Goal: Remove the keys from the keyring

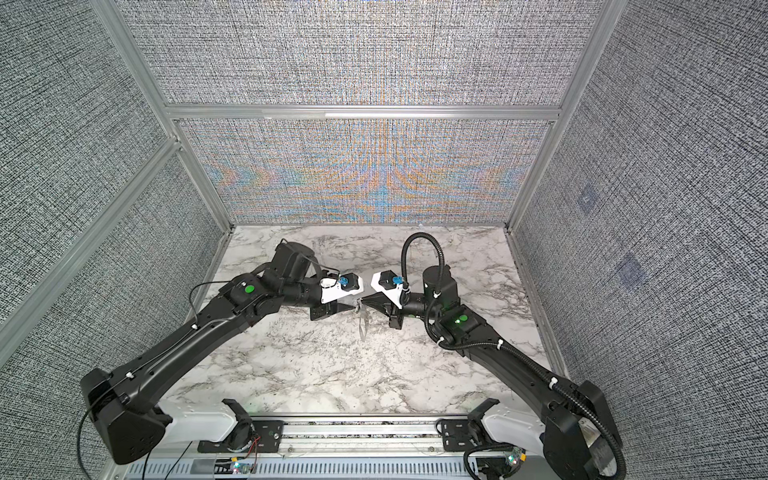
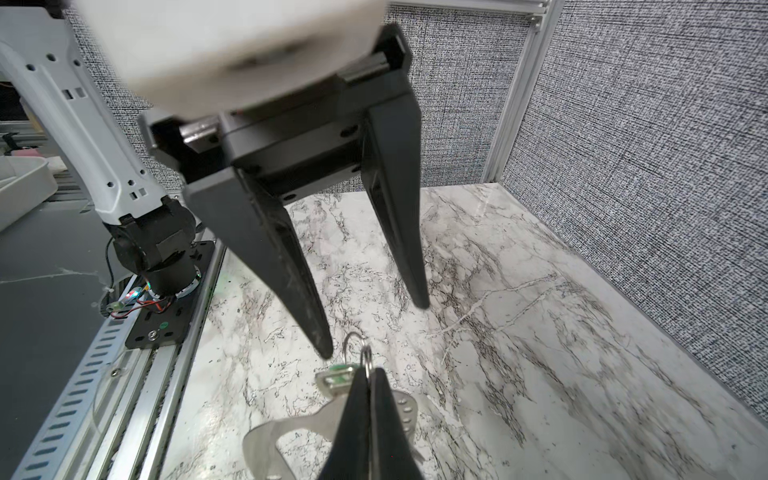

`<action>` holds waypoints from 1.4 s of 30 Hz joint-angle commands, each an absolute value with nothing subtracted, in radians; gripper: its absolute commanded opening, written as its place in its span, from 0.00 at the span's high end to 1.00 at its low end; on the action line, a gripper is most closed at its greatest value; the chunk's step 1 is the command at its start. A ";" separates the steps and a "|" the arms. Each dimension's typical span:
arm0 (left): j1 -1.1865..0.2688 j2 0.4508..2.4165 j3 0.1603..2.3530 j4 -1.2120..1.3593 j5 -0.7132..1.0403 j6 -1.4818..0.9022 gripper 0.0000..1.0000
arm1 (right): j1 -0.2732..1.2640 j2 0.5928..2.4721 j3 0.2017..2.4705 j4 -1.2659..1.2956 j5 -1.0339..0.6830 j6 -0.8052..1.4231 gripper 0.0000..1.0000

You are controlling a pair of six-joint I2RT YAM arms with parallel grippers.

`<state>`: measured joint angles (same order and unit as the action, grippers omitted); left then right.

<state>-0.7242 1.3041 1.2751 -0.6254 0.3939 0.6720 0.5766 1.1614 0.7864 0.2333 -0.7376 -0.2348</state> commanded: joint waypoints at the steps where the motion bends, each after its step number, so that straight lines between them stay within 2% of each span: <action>1: -0.721 1.231 1.177 -0.394 0.323 0.570 0.49 | 0.578 1.151 0.770 0.329 -0.710 -0.179 1.00; 12: -0.734 1.069 0.858 -0.006 0.358 0.373 0.49 | 0.578 1.158 0.757 0.384 -0.674 -0.122 1.00; 20: -0.767 1.043 0.732 0.164 0.289 0.313 0.51 | 0.580 1.173 0.759 0.436 -0.664 -0.066 1.00; 38: -0.808 1.103 0.650 0.397 0.219 0.262 0.52 | 0.592 1.181 0.764 0.457 -0.628 -0.046 1.00; 42: -0.820 1.110 0.638 0.424 0.160 0.243 0.52 | 0.594 1.183 0.765 0.460 -0.620 -0.046 1.00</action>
